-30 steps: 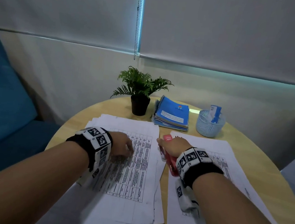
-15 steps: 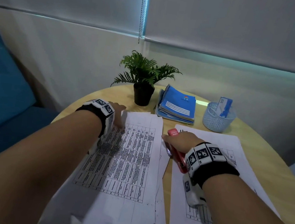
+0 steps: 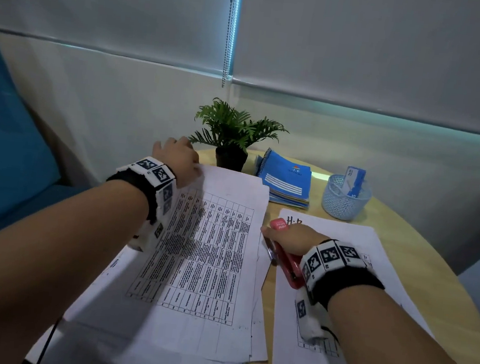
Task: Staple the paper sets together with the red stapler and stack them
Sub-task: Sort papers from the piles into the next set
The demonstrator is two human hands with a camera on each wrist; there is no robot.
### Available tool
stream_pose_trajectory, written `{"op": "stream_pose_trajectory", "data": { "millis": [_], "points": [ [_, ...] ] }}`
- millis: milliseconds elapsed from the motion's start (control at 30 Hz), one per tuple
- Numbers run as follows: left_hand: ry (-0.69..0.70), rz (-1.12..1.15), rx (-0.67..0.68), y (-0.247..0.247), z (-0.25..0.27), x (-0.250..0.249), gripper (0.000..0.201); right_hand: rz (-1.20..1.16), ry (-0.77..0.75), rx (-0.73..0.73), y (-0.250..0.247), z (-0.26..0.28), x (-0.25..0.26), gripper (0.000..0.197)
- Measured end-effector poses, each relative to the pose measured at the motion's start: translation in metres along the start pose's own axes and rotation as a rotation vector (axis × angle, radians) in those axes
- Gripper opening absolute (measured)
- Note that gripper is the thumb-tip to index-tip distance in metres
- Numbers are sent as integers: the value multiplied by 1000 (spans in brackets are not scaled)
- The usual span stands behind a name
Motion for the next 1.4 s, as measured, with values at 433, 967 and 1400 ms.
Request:
{"op": "stream_pose_trajectory", "data": {
  "millis": [433, 967, 1400],
  "points": [
    [189, 616, -164, -107, 59, -27, 20, -732, -438, -71, -11, 78, -1, 63],
    [315, 390, 205, -64, 89, -82, 22, -360, -161, -186, -62, 117, -59, 40],
    [228, 86, 318, 12, 81, -91, 71, 228, -29, -158, -24, 80, -47, 60]
  ]
}}
Point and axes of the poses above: each hand's wrist, its own z-axis away from the middle knuckle, its own y-axis out of the palm, x = y × z, the point moved 1 cm from there along -z, towards the middle knuckle, and after that the axes turned 2 degrees about x, right-handed, at the moved point
